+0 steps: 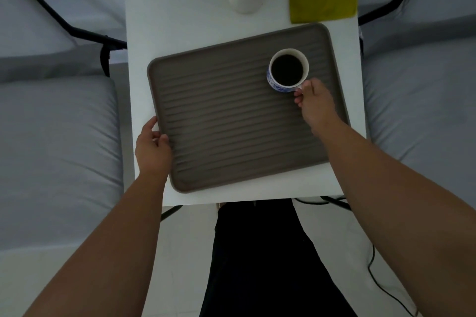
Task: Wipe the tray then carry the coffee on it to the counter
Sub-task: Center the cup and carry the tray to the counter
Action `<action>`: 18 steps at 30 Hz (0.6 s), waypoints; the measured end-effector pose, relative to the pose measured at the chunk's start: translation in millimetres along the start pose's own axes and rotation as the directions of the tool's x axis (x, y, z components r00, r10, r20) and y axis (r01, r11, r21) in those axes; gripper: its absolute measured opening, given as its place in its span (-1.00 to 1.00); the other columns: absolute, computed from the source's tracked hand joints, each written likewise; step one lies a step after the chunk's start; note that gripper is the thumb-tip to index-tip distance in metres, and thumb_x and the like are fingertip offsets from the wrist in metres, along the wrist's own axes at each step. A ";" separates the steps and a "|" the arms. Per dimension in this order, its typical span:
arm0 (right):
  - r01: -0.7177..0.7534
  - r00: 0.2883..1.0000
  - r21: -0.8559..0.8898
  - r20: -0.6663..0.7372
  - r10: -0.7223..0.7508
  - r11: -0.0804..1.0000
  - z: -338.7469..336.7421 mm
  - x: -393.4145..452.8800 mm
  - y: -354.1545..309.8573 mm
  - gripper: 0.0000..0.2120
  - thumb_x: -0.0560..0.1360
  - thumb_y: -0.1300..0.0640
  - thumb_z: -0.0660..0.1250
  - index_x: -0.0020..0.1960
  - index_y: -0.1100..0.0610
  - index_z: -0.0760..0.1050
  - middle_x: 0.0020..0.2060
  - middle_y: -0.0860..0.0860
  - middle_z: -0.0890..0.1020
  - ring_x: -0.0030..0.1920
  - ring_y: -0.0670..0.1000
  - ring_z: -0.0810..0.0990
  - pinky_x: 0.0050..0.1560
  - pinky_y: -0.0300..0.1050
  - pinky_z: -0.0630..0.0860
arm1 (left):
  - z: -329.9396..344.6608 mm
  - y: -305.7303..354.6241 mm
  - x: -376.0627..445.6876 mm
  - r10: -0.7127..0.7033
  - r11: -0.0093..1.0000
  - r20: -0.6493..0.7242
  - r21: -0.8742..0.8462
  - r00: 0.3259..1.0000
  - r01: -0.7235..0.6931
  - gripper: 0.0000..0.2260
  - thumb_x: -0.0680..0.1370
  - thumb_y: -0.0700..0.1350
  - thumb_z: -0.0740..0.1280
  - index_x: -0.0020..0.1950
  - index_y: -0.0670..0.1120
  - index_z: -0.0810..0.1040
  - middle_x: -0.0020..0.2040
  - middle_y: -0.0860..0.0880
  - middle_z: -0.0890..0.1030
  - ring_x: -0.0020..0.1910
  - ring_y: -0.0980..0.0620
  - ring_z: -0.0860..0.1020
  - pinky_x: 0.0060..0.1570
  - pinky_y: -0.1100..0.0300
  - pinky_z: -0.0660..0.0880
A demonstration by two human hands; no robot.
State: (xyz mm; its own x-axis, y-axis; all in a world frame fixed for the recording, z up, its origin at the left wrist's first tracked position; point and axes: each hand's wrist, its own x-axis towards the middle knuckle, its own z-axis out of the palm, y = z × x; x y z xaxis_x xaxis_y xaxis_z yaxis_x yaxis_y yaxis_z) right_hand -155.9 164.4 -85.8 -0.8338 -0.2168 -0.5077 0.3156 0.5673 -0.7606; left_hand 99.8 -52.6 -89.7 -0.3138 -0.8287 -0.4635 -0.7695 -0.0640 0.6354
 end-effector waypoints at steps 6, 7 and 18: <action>0.079 0.990 -0.057 0.124 -0.072 0.995 5.7 -5.3 7.5 -0.71 0.63 0.12 0.05 -0.24 -0.03 0.36 -0.24 -0.03 0.53 -0.23 -0.09 0.49 -0.08 -0.10 0.45 | -1.4 7.7 12.7 0.041 0.999 -0.004 0.000 0.999 -0.041 -0.55 0.57 -0.25 0.18 0.41 0.10 0.42 -0.16 0.12 0.50 -0.11 0.06 0.52 0.13 -0.05 0.55; 0.095 0.985 -0.076 0.149 -0.083 0.993 7.3 -7.1 7.4 -0.71 0.63 0.12 0.06 -0.24 -0.03 0.36 -0.23 -0.01 0.53 -0.21 -0.08 0.49 -0.07 -0.08 0.45 | -2.2 9.7 14.7 0.052 0.999 0.003 -0.004 0.999 -0.052 -0.55 0.57 -0.26 0.17 0.42 0.08 0.42 -0.16 0.12 0.49 -0.10 0.06 0.51 0.14 -0.02 0.54; 0.169 0.935 -0.175 0.339 -0.101 0.970 30.3 -28.1 0.6 -0.77 0.63 0.16 0.06 -0.14 0.10 0.42 -0.17 0.03 0.57 -0.17 -0.06 0.51 0.04 0.03 0.51 | -9.9 20.3 23.4 0.087 0.996 0.034 0.014 0.996 -0.087 -0.55 0.59 -0.26 0.16 0.45 0.06 0.39 -0.17 0.10 0.50 -0.12 0.10 0.51 0.04 0.22 0.44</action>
State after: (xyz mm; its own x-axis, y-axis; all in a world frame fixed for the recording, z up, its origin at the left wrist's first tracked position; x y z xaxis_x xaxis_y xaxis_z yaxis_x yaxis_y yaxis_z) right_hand -118.6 146.8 -84.3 -0.6580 -0.5299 -0.5350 0.0863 0.6527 -0.7527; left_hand 82.3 -78.8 -81.6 -0.3980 -0.8117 -0.4274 -0.7472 0.0165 0.6644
